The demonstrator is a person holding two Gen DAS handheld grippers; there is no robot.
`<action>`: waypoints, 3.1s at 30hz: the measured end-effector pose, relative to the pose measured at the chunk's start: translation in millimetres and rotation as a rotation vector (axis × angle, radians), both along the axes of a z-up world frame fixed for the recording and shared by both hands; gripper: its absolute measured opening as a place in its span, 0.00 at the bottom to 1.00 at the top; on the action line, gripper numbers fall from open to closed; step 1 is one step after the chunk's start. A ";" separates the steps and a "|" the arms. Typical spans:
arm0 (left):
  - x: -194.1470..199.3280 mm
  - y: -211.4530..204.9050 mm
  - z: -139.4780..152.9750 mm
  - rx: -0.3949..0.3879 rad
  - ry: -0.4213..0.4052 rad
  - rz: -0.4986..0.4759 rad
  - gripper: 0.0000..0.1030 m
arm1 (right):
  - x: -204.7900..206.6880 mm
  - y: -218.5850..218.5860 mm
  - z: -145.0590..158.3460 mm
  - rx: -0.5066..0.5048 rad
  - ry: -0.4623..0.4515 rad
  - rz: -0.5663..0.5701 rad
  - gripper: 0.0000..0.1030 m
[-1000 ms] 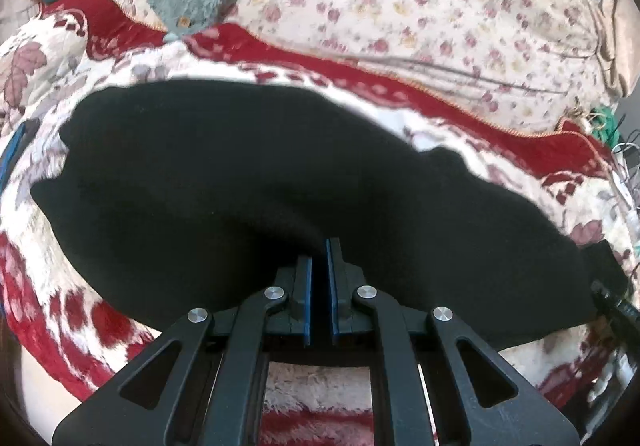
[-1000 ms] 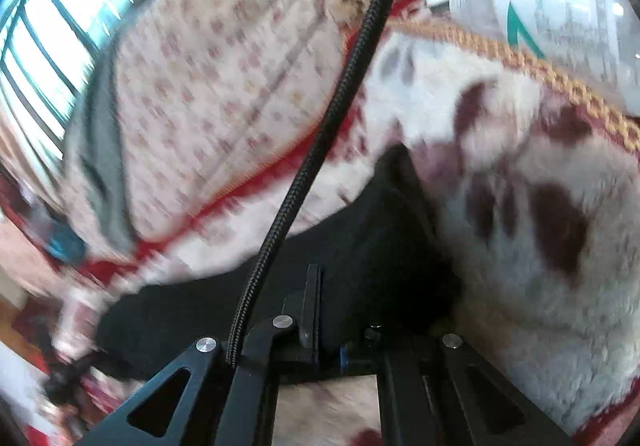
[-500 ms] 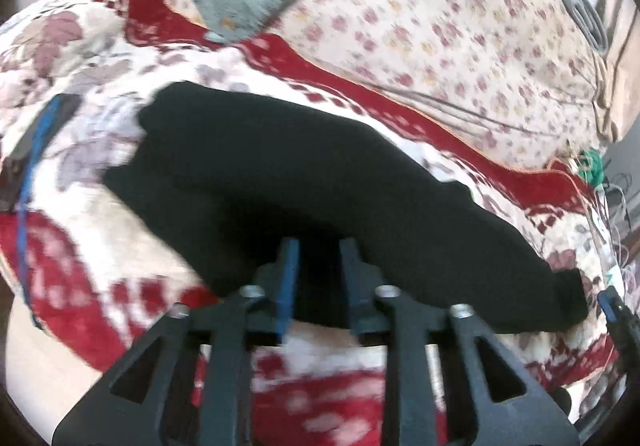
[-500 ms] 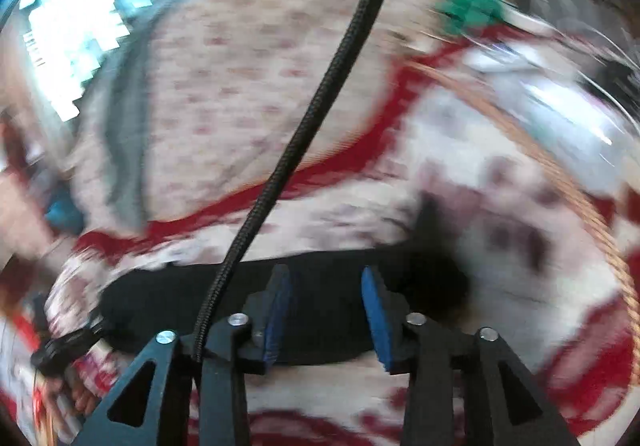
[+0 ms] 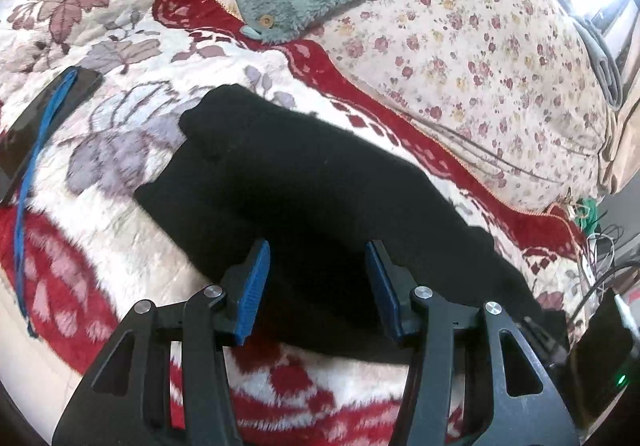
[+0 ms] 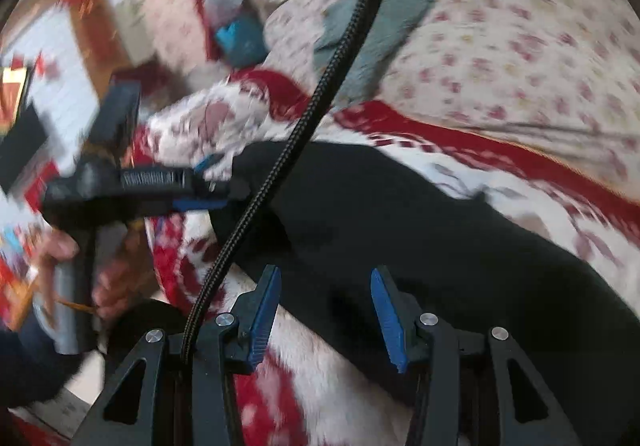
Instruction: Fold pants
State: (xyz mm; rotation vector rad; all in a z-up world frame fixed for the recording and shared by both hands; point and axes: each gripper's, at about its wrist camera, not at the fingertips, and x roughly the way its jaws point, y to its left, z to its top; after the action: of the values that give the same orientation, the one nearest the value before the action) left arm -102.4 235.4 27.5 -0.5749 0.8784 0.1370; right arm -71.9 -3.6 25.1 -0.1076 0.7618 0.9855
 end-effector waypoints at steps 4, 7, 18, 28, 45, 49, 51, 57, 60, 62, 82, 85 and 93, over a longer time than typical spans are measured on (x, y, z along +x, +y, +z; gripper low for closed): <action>9.1 7.4 -5.4 -0.040 0.015 0.005 0.48 | 1.6 21.8 -10.3 -0.035 -0.012 0.049 0.44; 6.5 15.5 -6.6 -0.069 0.003 0.015 0.48 | 8.1 46.1 -12.6 -0.062 -0.066 0.066 0.44; 8.4 22.7 -7.1 -0.107 -0.024 -0.011 0.48 | 56.4 54.3 -5.5 0.045 0.011 0.003 0.23; 35.0 35.4 -7.3 -0.173 -0.102 -0.003 0.21 | 44.7 63.5 -12.4 0.032 0.019 0.085 0.07; -16.8 31.9 3.1 -0.039 -0.045 -0.029 0.12 | 4.1 54.4 3.9 0.132 0.091 0.195 0.06; -24.1 40.6 -17.7 -0.074 0.032 0.013 0.19 | 5.5 70.8 -31.0 0.040 0.167 0.181 0.06; -34.4 44.0 -14.5 -0.075 0.019 0.032 0.20 | 6.8 62.4 -28.8 0.088 0.189 0.166 0.10; -63.3 53.9 -0.2 -0.008 -0.001 0.136 0.29 | 3.8 47.8 -13.1 0.095 0.158 0.166 0.35; -65.9 57.1 -7.1 -0.048 0.018 0.129 0.43 | -7.3 52.3 -9.1 0.070 0.092 0.182 0.35; -66.3 57.0 -13.0 -0.072 0.031 0.125 0.44 | -12.5 54.4 -9.9 0.041 0.082 0.186 0.35; -38.3 41.9 3.6 -0.197 -0.152 0.089 0.36 | -13.7 62.8 -22.1 -0.039 0.003 0.172 0.42; -57.0 44.4 10.3 -0.142 -0.148 0.129 0.36 | -17.7 59.9 -23.1 -0.009 0.012 0.189 0.42; -60.5 28.3 14.5 -0.063 -0.095 0.096 0.36 | -20.6 43.5 -19.2 0.034 0.081 0.190 0.43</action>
State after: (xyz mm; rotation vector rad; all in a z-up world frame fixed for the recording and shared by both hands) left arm -162.9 263.7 42.0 -0.6773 0.7648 0.1681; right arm -92.5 39.9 5.9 -0.1128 0.8188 1.1891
